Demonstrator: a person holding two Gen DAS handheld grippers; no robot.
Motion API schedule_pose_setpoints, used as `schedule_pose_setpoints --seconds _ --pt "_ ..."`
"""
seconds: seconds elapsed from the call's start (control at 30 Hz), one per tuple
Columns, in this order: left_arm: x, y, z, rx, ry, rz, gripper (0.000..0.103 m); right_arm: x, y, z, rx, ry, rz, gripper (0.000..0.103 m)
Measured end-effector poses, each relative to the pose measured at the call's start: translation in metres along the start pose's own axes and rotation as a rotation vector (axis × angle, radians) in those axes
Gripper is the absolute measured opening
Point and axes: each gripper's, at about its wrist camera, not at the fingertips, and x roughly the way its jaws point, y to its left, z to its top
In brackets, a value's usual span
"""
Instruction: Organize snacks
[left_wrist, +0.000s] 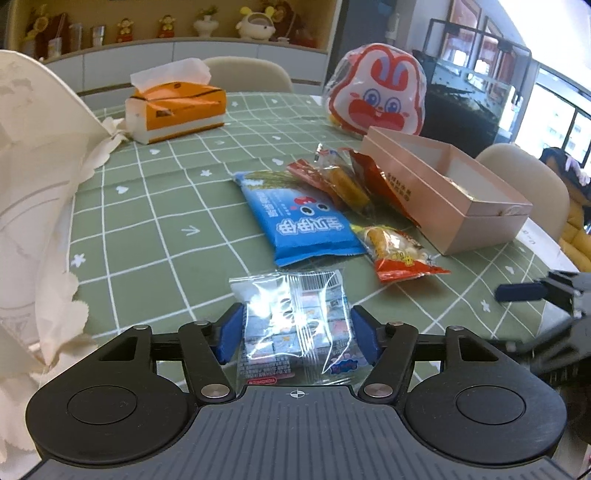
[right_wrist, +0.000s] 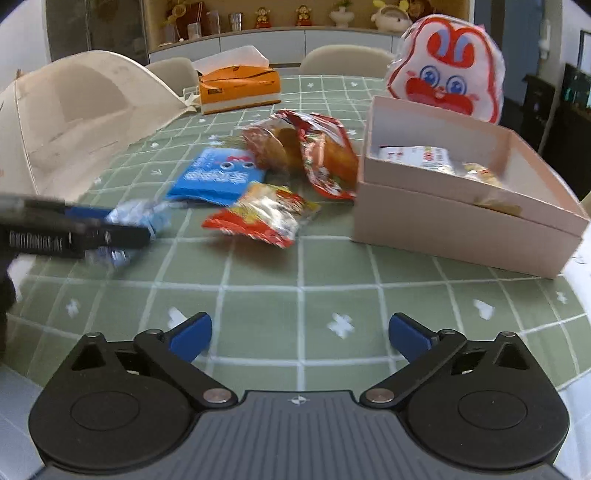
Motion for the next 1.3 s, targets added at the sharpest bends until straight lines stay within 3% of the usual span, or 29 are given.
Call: schedule_pose_setpoints --seconds 0.13,0.27,0.4,0.5,0.8,1.07,1.3 --pt "-0.005 -0.002 -0.002 0.009 0.007 -0.012 0.068 0.012 0.011 0.026 0.071 -0.034 0.009 0.094" --pt "-0.010 -0.007 -0.005 0.028 0.014 -0.027 0.068 0.043 0.020 0.047 0.108 -0.002 -0.024 0.090" --pt "-0.014 -0.010 -0.007 0.038 0.017 -0.038 0.068 0.055 0.028 0.053 0.079 -0.006 -0.088 0.084" --pt "-0.015 -0.013 -0.008 0.046 0.018 -0.043 0.068 0.051 0.028 0.052 0.077 -0.002 -0.080 0.079" --pt "-0.015 -0.038 -0.014 0.111 0.028 -0.067 0.068 -0.005 0.013 0.027 0.019 -0.038 -0.032 0.075" --pt "-0.025 -0.065 -0.018 0.148 0.029 -0.130 0.068 -0.062 -0.024 -0.007 0.041 -0.060 -0.087 0.074" --pt "-0.032 -0.110 -0.015 0.186 0.052 -0.218 0.068 -0.111 -0.060 -0.014 0.087 -0.146 -0.120 0.073"
